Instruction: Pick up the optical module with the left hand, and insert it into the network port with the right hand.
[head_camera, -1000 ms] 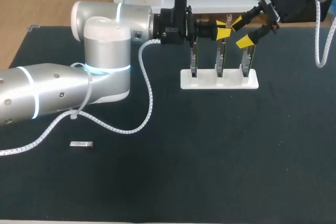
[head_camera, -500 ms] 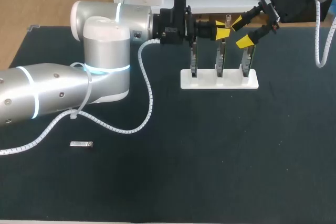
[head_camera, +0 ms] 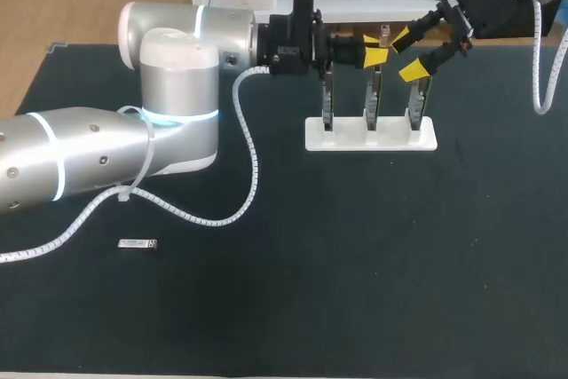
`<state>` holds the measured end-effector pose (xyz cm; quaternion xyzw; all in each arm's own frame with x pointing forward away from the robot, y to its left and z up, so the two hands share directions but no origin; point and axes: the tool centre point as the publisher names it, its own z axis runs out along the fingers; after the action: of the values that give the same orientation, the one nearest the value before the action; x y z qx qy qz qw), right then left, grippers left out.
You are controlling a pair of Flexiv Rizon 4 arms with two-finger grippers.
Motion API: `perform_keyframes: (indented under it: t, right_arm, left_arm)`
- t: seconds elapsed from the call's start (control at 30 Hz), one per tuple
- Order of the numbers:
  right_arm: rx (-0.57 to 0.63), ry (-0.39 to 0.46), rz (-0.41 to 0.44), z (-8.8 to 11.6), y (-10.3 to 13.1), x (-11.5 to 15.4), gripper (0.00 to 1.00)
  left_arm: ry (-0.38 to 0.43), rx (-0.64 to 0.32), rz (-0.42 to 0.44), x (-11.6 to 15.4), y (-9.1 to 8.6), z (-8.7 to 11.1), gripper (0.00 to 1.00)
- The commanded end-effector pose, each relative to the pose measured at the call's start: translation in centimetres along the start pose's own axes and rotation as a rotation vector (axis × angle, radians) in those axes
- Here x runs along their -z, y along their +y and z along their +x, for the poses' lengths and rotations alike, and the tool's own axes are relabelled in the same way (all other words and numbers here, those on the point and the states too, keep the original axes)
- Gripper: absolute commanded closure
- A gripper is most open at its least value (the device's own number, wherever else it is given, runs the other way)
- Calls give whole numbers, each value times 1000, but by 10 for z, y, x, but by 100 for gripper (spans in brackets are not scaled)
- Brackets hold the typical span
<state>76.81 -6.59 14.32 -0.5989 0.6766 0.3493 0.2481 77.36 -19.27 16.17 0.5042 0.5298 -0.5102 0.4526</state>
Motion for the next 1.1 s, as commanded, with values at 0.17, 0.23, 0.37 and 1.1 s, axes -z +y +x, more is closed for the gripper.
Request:
perform_keyframes:
  t: [0.17, 0.23, 0.37, 1.1]
  right_arm:
    - [0, 0, 2, 0, 1, 0, 0]
    - [0, 0, 2, 0, 1, 0, 0]
    - [0, 0, 2, 0, 1, 0, 0]
    - [5, -10, -4, 0, 1, 2, 0]
  left_arm:
    - [2, 0, -3, 1, 0, 0, 100]
    - [3, 1, -5, 1, 0, 0, 100]
    - [4, 3, -6, 1, 0, 1, 100]
    - [7, 7, -7, 2, 0, 1, 100]
